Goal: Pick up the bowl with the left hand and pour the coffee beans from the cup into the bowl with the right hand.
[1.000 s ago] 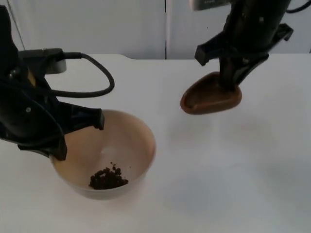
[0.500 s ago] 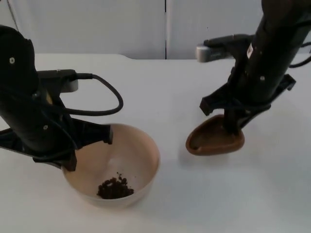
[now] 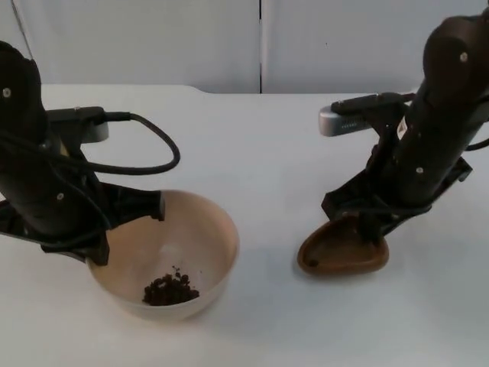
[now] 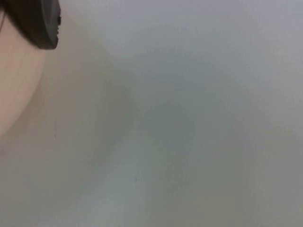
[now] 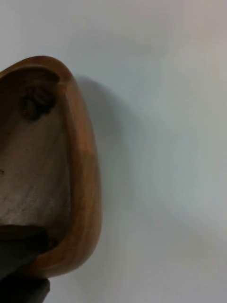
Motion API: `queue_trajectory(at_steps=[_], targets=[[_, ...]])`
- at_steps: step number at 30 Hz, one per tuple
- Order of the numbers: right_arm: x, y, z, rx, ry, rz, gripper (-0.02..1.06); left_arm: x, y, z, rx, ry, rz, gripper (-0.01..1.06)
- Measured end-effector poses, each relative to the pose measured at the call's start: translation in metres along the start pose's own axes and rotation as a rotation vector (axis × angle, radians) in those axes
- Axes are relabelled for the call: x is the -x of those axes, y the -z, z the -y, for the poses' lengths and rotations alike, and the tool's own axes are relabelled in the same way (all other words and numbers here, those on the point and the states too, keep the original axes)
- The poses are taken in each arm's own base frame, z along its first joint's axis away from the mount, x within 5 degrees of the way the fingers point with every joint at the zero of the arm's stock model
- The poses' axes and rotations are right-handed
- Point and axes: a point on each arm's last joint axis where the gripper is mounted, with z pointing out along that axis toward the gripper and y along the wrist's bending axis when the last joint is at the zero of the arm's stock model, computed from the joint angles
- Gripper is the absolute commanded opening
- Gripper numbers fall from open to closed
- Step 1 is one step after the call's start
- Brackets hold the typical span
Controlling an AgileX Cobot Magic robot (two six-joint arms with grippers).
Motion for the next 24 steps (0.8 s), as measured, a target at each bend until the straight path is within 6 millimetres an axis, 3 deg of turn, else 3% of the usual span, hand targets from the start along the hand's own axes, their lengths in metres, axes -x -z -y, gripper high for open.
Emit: queue_trajectory(at_steps=[24], targets=[[-0.0077, -0.0082, 0.0010, 0.002, -0.019, 0.039, 0.00, 0.0023, 0.0000, -0.0005, 0.006, -0.040, 0.025, 0.00]])
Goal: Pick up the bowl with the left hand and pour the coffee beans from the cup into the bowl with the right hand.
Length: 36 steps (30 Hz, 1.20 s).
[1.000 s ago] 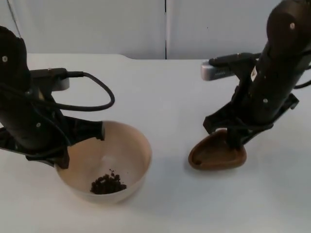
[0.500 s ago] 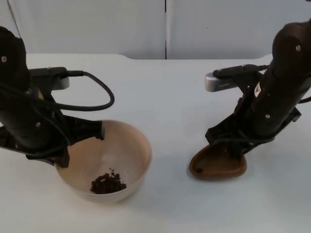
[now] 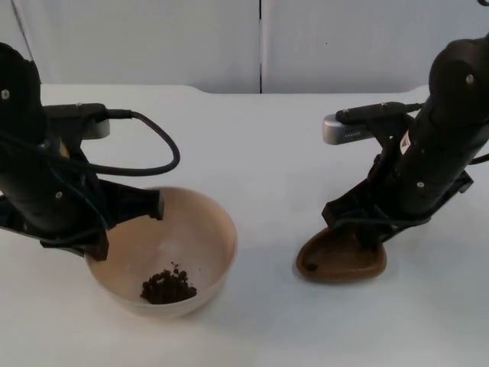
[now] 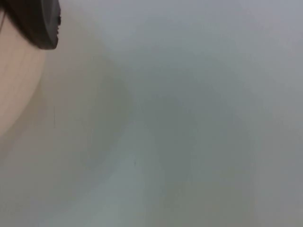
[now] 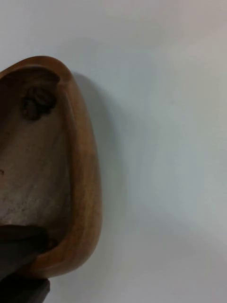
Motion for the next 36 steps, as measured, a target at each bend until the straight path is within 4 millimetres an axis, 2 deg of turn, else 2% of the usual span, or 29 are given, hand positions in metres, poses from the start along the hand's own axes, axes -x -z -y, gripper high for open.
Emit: queue_trajectory(at_steps=[5, 12, 15, 19, 20, 21, 22, 24, 25, 27, 28, 30, 33, 35, 36], targets=[[0.000, 0.000, 0.000, 0.000, 0.000, -0.004, 0.00, 0.001, 0.000, 0.000, 0.002, -0.034, 0.009, 0.00], [-0.001, 0.000, 0.000, -0.001, 0.000, -0.009, 0.02, -0.001, -0.012, -0.001, 0.019, -0.053, -0.020, 0.00], [-0.001, 0.000, 0.000, -0.001, 0.000, -0.011, 0.08, -0.001, -0.013, -0.001, 0.018, -0.053, -0.020, 0.00], [-0.001, 0.000, 0.000, -0.001, -0.002, -0.011, 0.34, -0.001, -0.013, -0.001, 0.018, -0.053, -0.020, 0.01], [-0.001, 0.000, 0.000, -0.001, -0.002, -0.011, 0.34, -0.001, -0.013, -0.001, 0.017, -0.053, -0.019, 0.01], [-0.001, 0.000, 0.000, -0.001, -0.002, -0.011, 0.39, -0.001, -0.013, -0.001, 0.017, -0.053, -0.019, 0.04], [-0.001, 0.000, 0.000, -0.001, -0.002, -0.011, 0.46, -0.001, -0.013, -0.001, 0.017, -0.053, -0.019, 0.08], [-0.002, 0.000, 0.000, -0.001, -0.002, -0.013, 0.58, -0.002, -0.014, -0.001, 0.021, -0.057, -0.025, 0.26], [-0.002, 0.000, 0.000, -0.001, -0.002, -0.013, 0.58, -0.003, -0.016, -0.002, 0.026, -0.063, -0.036, 0.26], [-0.002, 0.000, 0.000, -0.001, -0.006, -0.013, 0.72, -0.005, -0.017, -0.003, 0.035, -0.079, -0.055, 0.47], [-0.002, 0.000, 0.000, -0.001, -0.008, -0.013, 0.78, -0.005, -0.017, -0.003, 0.037, -0.081, -0.059, 0.64], [-0.002, 0.000, 0.000, -0.001, -0.008, -0.013, 0.79, -0.005, -0.017, -0.003, 0.037, -0.083, -0.060, 0.68], [-0.002, 0.000, 0.000, -0.001, -0.008, -0.013, 0.80, -0.005, -0.017, -0.003, 0.039, -0.083, -0.064, 0.91], [-0.002, 0.000, 0.000, -0.001, -0.008, -0.013, 0.80, -0.006, -0.017, -0.003, 0.039, -0.083, -0.064, 0.98], [-0.001, 0.000, 0.000, -0.001, -0.008, -0.011, 0.80, -0.006, -0.017, -0.003, 0.040, -0.083, -0.066, 0.98]])
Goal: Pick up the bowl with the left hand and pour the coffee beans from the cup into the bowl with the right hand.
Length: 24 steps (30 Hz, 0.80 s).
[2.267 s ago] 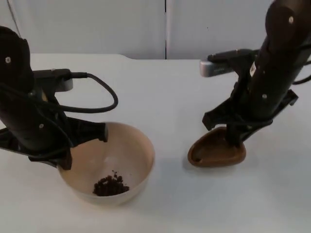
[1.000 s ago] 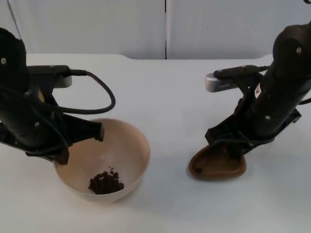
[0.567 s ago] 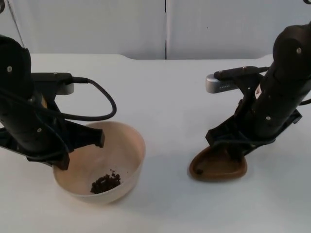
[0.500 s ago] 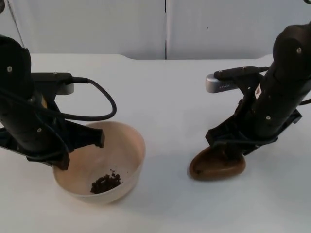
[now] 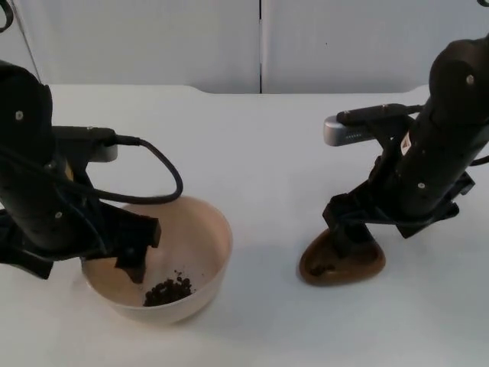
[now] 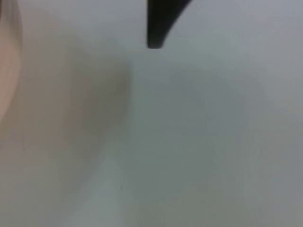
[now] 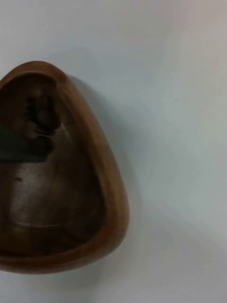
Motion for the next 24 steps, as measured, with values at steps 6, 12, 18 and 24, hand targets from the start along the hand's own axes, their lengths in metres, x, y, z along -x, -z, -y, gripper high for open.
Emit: queue_trajectory(at_steps=[6, 12, 18, 24], targets=[[0.001, 0.002, 0.000, 0.001, 0.000, 0.007, 0.80, 0.001, 0.006, 0.000, -0.005, -0.001, 0.017, 1.00], [0.007, 0.024, -0.001, 0.007, 0.001, 0.063, 0.80, 0.006, 0.029, 0.000, -0.027, 0.003, 0.087, 1.00], [0.013, 0.057, -0.002, 0.016, 0.008, 0.140, 0.80, 0.010, 0.061, 0.000, -0.059, 0.008, 0.188, 1.00], [0.017, 0.102, -0.003, 0.026, 0.026, 0.236, 0.80, 0.009, 0.103, -0.002, -0.102, 0.015, 0.324, 1.00]])
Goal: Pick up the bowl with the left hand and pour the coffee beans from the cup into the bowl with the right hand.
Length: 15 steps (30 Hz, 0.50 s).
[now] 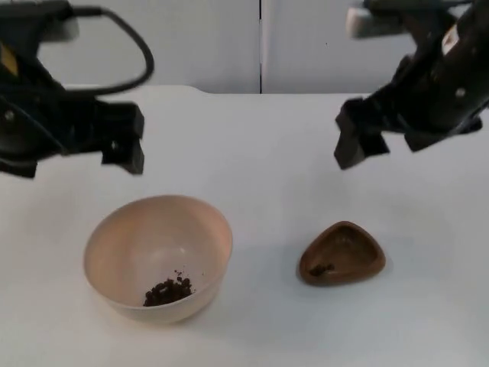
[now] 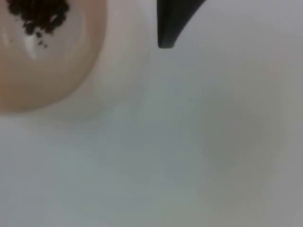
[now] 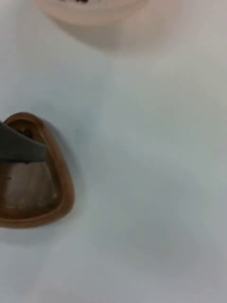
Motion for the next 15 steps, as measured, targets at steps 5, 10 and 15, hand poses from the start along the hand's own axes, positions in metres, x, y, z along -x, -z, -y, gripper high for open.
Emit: queue_trajectory(at_steps=[5, 10, 15], targets=[[0.010, 0.050, -0.002, 0.009, 0.039, 0.115, 0.80, 0.009, 0.048, 0.000, -0.049, 0.008, 0.155, 1.00], [0.013, 0.097, -0.003, 0.015, 0.059, 0.221, 0.80, 0.010, 0.094, -0.002, -0.095, 0.004, 0.303, 1.00], [0.009, 0.139, -0.003, 0.016, 0.094, 0.302, 0.80, 0.004, 0.140, -0.006, -0.138, 0.004, 0.451, 1.00]])
